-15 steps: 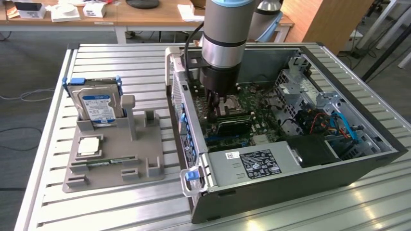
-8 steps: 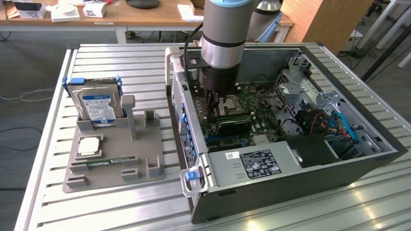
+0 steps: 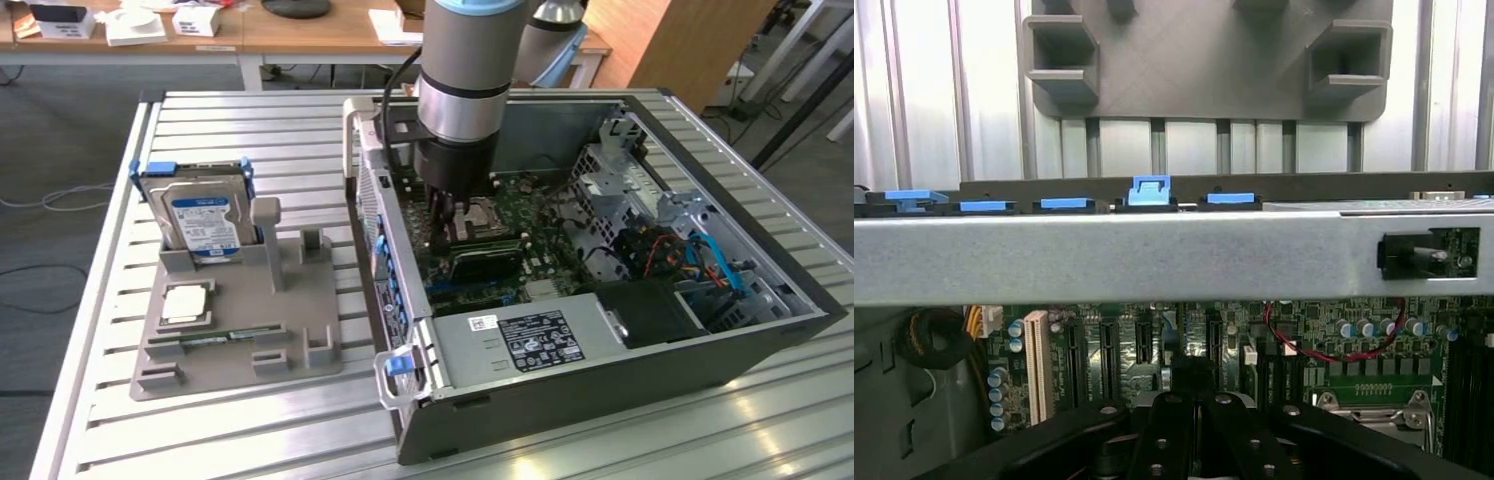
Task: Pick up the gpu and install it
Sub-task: 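Press down on the gpu until it lock into place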
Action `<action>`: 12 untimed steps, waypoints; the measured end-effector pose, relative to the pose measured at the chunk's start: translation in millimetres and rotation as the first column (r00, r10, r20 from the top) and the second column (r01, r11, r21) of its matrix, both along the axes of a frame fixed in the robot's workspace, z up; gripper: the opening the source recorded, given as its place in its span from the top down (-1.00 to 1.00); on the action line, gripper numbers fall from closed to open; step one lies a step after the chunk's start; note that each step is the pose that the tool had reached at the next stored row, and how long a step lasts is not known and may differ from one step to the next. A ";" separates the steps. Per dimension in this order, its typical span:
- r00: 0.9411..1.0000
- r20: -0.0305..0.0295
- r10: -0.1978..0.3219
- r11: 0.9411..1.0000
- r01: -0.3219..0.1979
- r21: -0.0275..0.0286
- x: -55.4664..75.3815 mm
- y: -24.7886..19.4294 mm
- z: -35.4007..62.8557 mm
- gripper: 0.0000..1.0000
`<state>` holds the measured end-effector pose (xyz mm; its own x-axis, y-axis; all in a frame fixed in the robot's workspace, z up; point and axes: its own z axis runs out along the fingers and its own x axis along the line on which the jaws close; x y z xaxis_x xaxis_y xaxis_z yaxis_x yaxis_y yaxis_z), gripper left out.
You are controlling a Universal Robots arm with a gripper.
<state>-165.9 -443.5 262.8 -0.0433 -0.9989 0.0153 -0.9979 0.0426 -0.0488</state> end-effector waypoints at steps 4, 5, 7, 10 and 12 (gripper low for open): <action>1.000 -0.002 0.000 1.000 0.000 -0.002 -0.1 -0.2 8.7 0.79; 1.000 -0.002 0.000 1.000 0.000 -0.002 -0.1 -0.2 10.4 0.79; 1.000 -0.002 0.000 1.000 0.000 -0.003 -0.1 -0.2 13.5 0.79; 1.000 -0.002 0.000 1.000 0.000 -0.003 -0.1 -0.2 16.6 0.79; 1.000 -0.002 0.000 1.000 0.000 -0.003 -0.1 -0.2 17.6 0.79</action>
<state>-166.0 -443.7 280.3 -0.0432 -0.9989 0.0180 -0.9980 0.0423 -0.0471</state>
